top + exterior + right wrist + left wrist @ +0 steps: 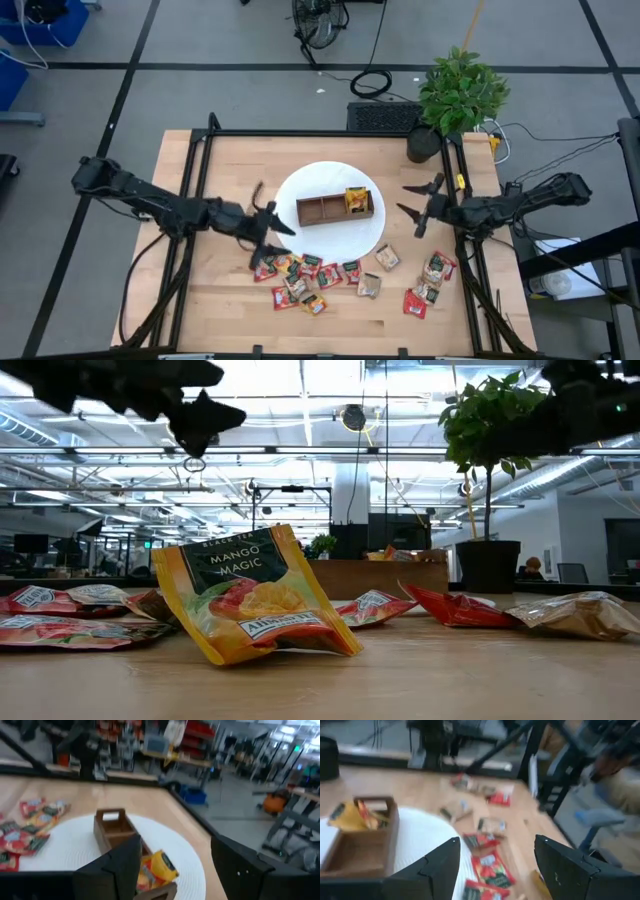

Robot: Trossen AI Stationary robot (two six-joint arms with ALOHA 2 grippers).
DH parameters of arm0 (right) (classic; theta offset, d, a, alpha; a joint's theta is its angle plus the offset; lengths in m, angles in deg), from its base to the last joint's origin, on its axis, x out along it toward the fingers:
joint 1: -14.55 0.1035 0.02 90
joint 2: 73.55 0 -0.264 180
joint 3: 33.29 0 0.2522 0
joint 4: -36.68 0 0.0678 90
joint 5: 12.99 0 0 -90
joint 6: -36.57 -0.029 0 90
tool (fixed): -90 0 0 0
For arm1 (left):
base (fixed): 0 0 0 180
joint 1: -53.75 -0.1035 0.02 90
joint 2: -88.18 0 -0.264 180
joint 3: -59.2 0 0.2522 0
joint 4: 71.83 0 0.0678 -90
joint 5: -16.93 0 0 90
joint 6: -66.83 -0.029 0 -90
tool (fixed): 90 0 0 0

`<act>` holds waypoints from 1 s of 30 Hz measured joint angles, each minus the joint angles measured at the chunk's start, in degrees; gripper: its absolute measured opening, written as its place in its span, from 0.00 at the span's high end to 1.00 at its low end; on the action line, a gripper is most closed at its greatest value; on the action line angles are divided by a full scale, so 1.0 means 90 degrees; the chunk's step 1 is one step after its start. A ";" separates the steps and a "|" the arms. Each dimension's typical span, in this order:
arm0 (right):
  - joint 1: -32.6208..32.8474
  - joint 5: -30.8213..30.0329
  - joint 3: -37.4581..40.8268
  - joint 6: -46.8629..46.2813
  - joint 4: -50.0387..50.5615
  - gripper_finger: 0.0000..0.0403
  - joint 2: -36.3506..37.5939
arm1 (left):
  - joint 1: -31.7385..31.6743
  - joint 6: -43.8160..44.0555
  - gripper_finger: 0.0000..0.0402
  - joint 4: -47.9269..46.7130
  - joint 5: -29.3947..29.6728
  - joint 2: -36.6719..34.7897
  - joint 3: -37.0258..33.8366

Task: Pick & Place Tea
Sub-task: Put the yellow tea bag into the right section of the wooden organizer

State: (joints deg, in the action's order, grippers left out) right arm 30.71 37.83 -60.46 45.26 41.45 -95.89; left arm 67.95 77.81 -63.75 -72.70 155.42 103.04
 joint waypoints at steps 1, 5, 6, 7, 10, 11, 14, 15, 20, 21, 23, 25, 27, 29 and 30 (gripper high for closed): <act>0.0000 -0.0002 0.0169 0.0129 -0.0223 0.46 0.0164 | 0.0219 0.0086 0.37 -0.0516 0.0273 0.0130 0.0282; 0.0000 0.0001 0.0655 0.0559 -0.0965 0.46 0.0594 | 0.0894 0.0664 0.37 -0.2420 0.0825 0.1251 0.1926; 0.0000 0.0002 0.0722 0.0643 -0.1138 0.46 0.0635 | 0.1009 0.0785 0.37 -0.2840 0.0794 0.1574 0.2296; 0.0000 0.0013 0.0772 0.0710 -0.1237 0.46 0.0679 | 0.1107 0.0902 0.37 -0.3214 0.0653 0.1921 0.2713; 0.0000 0.0022 0.0852 0.0814 -0.1404 0.46 0.0701 | 0.1269 0.1138 0.37 -0.3956 0.0006 0.2798 0.3782; 0.0002 0.0024 0.0870 0.0823 -0.1406 0.46 0.0704 | 0.1315 0.1184 0.37 -0.4274 -0.0183 0.3029 0.4073; 0.0002 0.0065 0.0874 0.0802 -0.1401 0.46 0.0679 | 0.1399 0.1562 0.37 -0.4745 -0.0379 0.3620 0.4766; 0.0002 0.0150 0.0874 0.0797 -0.1404 0.46 0.0674 | 0.1401 0.1728 0.37 -0.4942 -0.0378 0.3756 0.4917; 0.0005 0.0759 0.0874 0.0555 -0.1422 0.46 0.0672 | 0.1328 0.2480 0.37 -0.5229 -0.0377 0.4178 0.5136; 0.0005 0.0879 0.0874 0.0481 -0.1426 0.46 0.0670 | 0.1294 0.2667 0.37 -0.5226 -0.0400 0.4251 0.5116; 0.0005 0.1058 0.0874 0.0420 -0.1454 0.46 0.0670 | 0.1233 0.2971 0.37 -0.5362 -0.0475 0.4369 0.5044; 0.0005 0.1191 0.0874 0.0329 -0.1451 0.46 0.0670 | 0.1184 0.3125 0.37 -0.5488 -0.0493 0.4506 0.5019; 0.0005 0.1218 0.0874 0.0272 -0.1450 0.46 0.0671 | 0.1162 0.3151 0.37 -0.5578 -0.0491 0.4591 0.4999; 0.0005 0.1219 0.0874 0.0238 -0.1447 0.46 0.0670 | 0.1140 0.3128 0.37 -0.5424 -0.0526 0.4643 0.5001; 0.0005 0.1219 0.0874 0.0217 -0.1445 0.46 0.0667 | 0.1138 0.3106 0.37 -0.5386 -0.0545 0.4661 0.5001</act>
State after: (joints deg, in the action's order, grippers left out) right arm 30.75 48.80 -52.59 47.21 28.44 -89.88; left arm 78.19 105.77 -112.22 -77.61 197.37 148.05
